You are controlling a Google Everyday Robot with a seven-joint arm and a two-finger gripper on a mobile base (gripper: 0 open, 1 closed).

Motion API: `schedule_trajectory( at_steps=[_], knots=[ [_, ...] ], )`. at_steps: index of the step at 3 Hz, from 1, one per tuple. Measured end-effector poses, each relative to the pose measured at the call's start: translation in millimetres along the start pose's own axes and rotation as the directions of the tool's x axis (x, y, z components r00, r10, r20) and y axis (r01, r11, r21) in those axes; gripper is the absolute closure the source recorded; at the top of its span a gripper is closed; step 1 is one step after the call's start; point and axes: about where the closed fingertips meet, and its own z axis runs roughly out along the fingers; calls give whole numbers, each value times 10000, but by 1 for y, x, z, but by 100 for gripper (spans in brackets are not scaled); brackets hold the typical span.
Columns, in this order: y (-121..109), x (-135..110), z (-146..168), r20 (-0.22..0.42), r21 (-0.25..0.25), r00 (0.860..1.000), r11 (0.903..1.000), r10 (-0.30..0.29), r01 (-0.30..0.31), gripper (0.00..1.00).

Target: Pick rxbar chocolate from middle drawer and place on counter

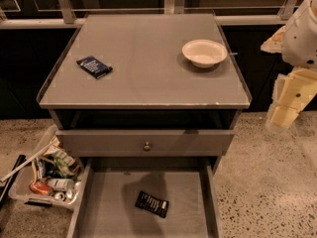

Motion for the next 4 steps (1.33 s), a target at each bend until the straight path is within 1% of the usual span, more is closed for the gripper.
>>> schedule_trajectory(
  at_steps=[1,2,3,4],
  knots=[
    [0,0,0,0,0,10000,10000,0,0,0],
    [13,-5,7,250,-36,9996,9999,-159,160,0],
    [37,-10,22,662,-120,9965,9986,-502,511,0],
    [60,-9,59,1172,-860,9927,9956,-282,384,0]
  ],
)
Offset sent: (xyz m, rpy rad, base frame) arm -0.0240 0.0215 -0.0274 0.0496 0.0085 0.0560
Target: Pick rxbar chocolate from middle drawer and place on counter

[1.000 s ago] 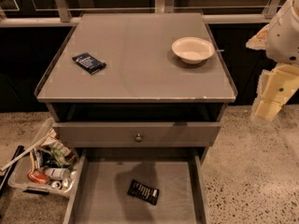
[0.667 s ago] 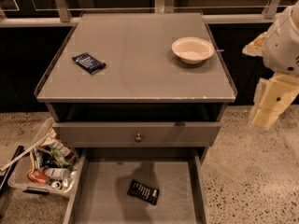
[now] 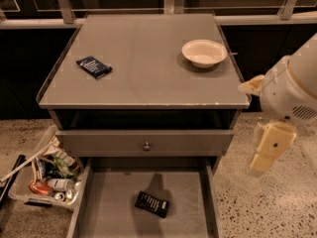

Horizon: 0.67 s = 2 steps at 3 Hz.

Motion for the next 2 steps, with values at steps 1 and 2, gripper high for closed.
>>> schedule_trajectory(
  at_steps=[1,2],
  knots=[
    [26,4,55,373,-714,9985,9967,403,-376,0],
    [31,2,58,385,-716,9981,9964,482,-454,0]
  ],
)
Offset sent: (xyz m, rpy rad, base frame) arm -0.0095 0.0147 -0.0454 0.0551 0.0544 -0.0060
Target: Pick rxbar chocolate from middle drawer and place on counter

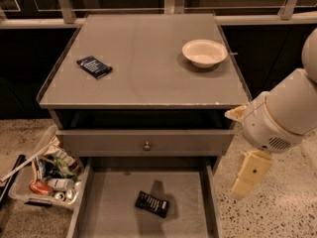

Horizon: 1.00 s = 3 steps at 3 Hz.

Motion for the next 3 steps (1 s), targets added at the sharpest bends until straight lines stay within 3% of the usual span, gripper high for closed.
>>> schedule_trajectory(
  at_steps=[1,2,3],
  knots=[
    [12,-5,35,366,-116,9986,9993,371,-366,0],
    [13,1,92,929,-218,9909,9952,975,-958,0],
    [12,18,146,1444,-316,9740,9847,1744,-1717,0]
  ],
)
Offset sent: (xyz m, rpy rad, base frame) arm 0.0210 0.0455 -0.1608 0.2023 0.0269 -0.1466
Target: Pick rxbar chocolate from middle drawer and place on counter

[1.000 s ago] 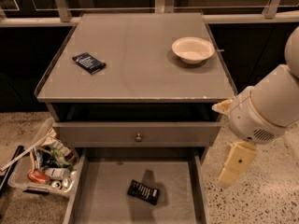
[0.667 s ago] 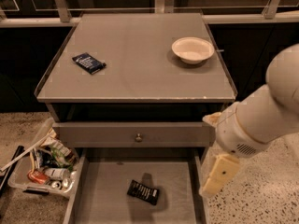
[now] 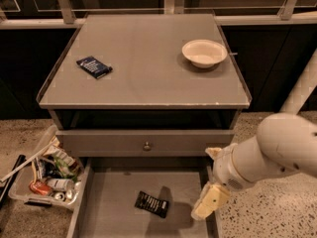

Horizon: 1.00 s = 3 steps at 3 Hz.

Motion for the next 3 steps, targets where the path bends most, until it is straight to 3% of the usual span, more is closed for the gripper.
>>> schedule_trajectory(
  at_steps=[1,2,3],
  knots=[
    [2,23,48,628,22,9960,9980,635,-637,0],
    [-3,20,84,1449,656,9879,9957,552,-653,0],
    [-3,20,84,1450,658,9879,9957,550,-651,0]
  ],
)
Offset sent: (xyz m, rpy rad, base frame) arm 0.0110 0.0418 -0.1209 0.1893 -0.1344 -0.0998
